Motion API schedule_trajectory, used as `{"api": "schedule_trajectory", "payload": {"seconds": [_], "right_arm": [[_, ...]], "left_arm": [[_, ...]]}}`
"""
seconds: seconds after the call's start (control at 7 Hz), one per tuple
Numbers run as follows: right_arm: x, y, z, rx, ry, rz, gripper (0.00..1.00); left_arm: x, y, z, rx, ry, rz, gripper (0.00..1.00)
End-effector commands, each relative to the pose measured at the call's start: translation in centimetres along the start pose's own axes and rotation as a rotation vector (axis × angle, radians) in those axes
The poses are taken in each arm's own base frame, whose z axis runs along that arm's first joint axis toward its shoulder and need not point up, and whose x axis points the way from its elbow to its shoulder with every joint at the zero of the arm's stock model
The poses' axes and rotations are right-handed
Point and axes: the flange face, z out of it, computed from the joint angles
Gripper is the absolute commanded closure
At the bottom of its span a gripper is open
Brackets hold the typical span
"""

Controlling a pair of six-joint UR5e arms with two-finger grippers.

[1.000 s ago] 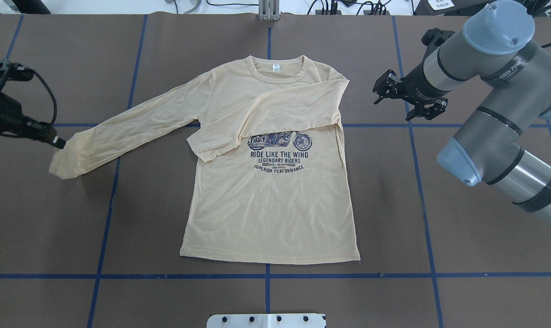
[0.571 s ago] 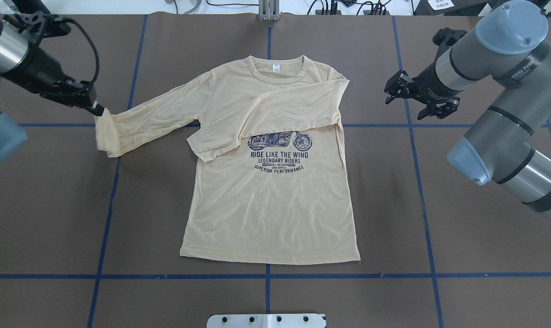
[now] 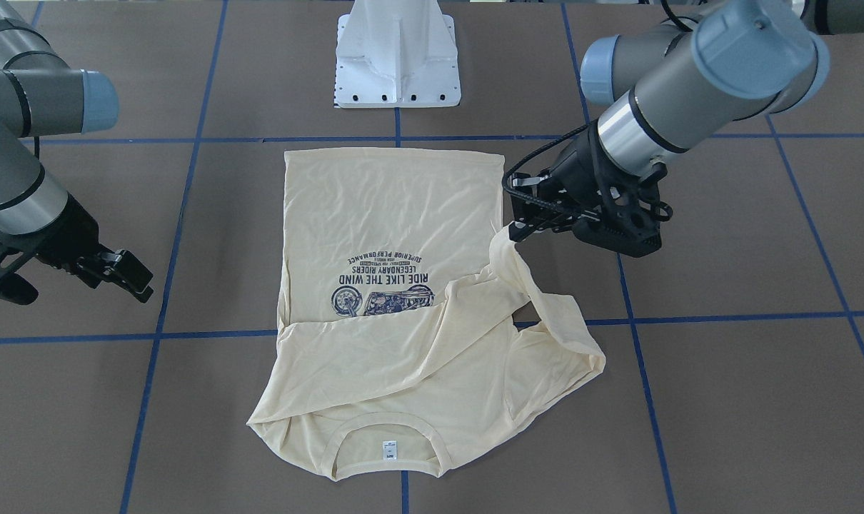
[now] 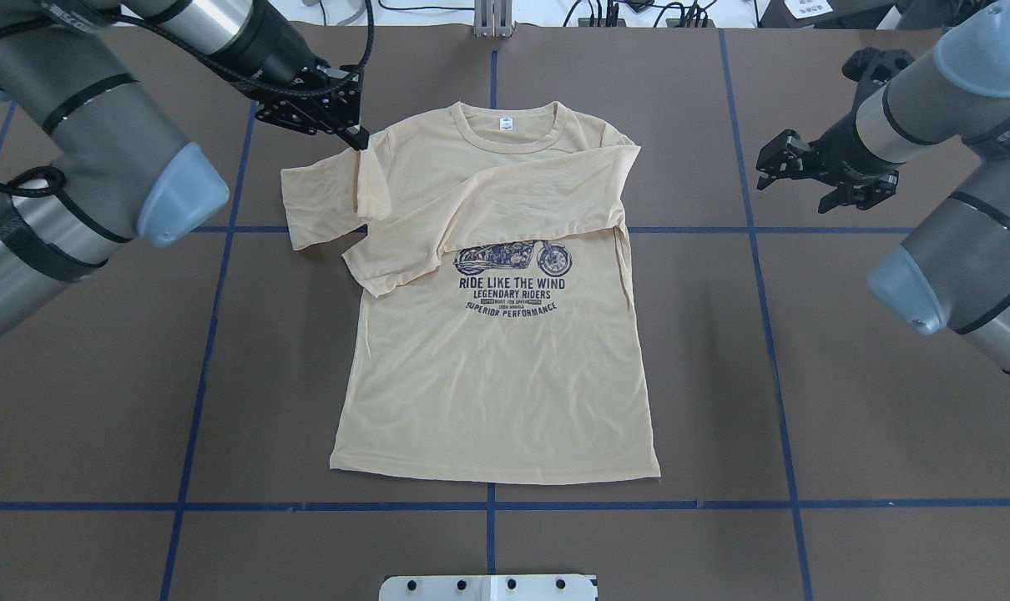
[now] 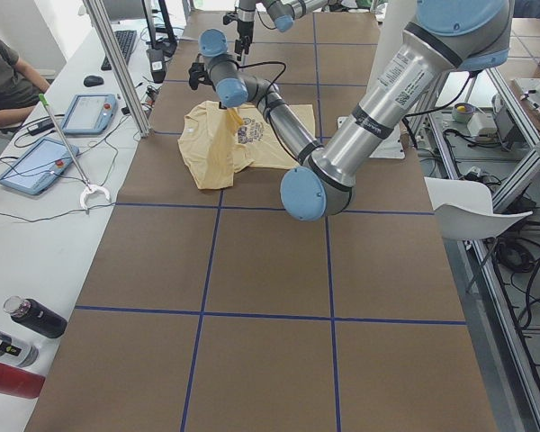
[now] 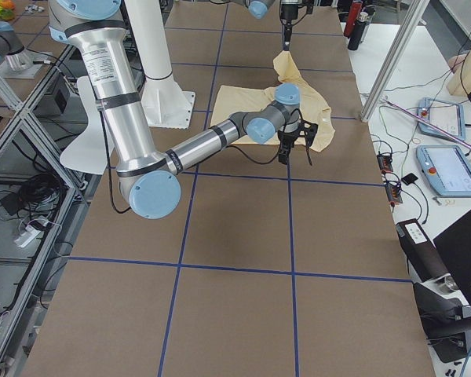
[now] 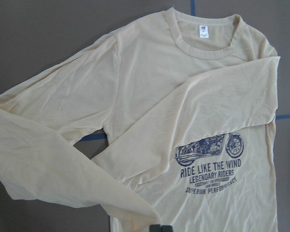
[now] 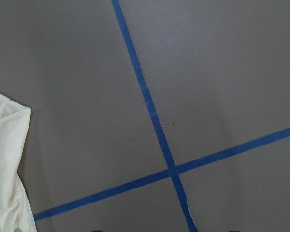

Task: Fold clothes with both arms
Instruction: 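Carry the sleeve with the left gripper across the shirt front and lay it down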

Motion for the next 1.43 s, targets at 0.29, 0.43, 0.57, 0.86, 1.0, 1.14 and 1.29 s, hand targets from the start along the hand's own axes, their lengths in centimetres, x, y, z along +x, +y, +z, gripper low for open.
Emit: {"api": "schedule_trajectory", "payload": {"seconds": [0.29,0.43,0.57,0.86,1.0,1.14,1.29], "right_arm": [[0.0,0.3,-0.6,0.004,-0.008,-0.005,0.1],[0.0,0.1,-0.9,0.008,-0.01,-0.003,0.1],[-0.1,0.2,-1.0,0.008,-0.011,-0.003,0.1],[-0.1,0.3,-1.2,0.008,-0.012,-0.003,0.1],[-0.1,0.3,-1.2,0.01,-0.012,-0.004,0.1],[0.1,0.4,-1.1,0.008,-0.009,-0.004,0.09],[0.1,0.4,-1.1,0.008,-0.009,-0.004,0.09]], "left_arm": [[11.8,3.5,7.9,0.046,0.06,0.012,1.0],[12.6,4.6,9.4,0.059,0.052,0.016,1.0],[13.4,5.4,10.4,0.072,0.048,0.024,1.0],[16.6,4.9,10.4,0.111,0.058,0.044,1.0],[17.3,7.2,13.9,0.14,0.027,0.055,1.0],[17.3,7.4,14.1,0.14,0.026,0.056,1.0],[17.3,7.7,14.6,0.133,0.023,0.05,1.0]]}}
